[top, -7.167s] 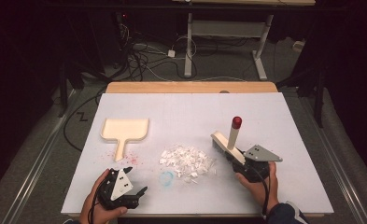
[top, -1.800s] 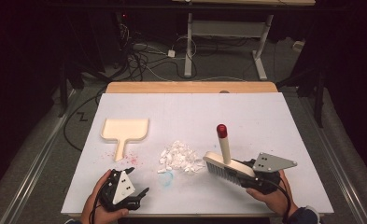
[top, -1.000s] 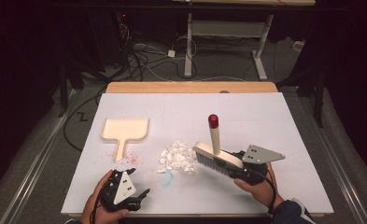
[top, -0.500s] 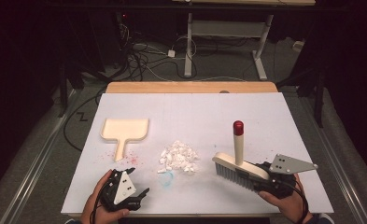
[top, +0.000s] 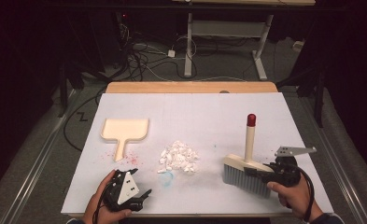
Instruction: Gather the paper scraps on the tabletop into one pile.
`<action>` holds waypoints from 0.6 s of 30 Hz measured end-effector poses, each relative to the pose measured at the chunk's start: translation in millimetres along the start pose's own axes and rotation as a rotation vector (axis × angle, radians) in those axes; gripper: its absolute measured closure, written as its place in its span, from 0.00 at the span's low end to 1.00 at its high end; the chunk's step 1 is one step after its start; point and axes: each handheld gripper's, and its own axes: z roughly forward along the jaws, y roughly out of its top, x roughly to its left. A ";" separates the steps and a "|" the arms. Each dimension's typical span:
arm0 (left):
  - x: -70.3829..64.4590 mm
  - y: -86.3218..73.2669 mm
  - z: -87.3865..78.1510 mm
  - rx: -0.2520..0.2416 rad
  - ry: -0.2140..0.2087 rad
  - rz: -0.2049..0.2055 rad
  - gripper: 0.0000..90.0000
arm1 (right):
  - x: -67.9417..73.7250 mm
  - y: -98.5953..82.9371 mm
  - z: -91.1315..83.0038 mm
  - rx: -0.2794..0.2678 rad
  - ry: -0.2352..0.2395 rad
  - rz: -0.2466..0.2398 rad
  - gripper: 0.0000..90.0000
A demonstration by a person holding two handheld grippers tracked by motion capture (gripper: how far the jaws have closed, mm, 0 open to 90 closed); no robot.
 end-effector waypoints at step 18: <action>-1.8 1.0 3.5 0.010 -0.007 0.015 0.20 | -49.4 44.2 8.4 0.105 -0.126 -0.072 0.50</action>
